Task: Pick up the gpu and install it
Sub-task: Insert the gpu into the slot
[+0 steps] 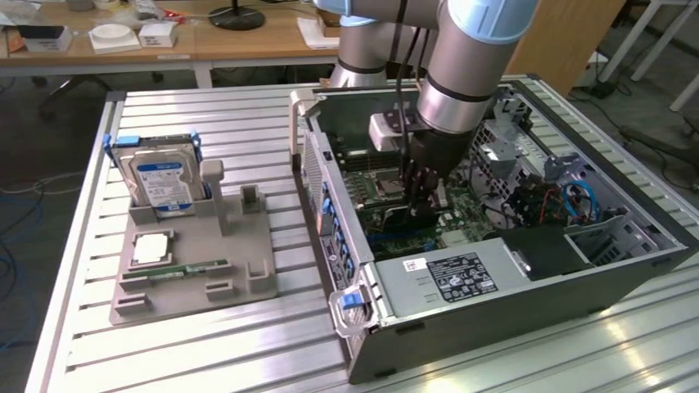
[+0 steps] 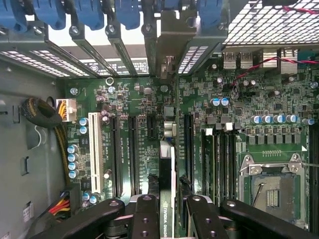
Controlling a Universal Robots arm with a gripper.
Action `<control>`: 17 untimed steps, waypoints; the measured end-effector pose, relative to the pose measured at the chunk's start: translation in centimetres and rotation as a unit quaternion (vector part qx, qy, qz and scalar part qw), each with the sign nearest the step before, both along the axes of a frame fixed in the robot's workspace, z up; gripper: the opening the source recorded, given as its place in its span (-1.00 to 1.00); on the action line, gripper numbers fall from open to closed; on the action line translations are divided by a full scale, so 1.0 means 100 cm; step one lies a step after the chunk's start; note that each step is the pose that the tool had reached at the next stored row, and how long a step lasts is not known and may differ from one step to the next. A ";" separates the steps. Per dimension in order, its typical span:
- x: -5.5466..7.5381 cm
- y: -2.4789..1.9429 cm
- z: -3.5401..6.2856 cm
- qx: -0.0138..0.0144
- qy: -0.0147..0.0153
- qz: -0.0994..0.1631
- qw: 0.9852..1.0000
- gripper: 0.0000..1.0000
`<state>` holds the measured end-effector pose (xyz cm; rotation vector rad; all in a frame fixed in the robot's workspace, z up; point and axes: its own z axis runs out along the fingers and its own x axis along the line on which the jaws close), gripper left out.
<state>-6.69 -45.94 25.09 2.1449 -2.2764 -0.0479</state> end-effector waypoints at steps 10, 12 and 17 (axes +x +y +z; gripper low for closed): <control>0.000 0.0002 0.0007 0.001 0.000 0.000 1.000 -0.48; 0.000 0.0000 0.0011 0.000 0.000 0.000 1.000 -0.48; 0.000 0.0000 0.0013 0.000 0.000 0.000 1.000 -0.48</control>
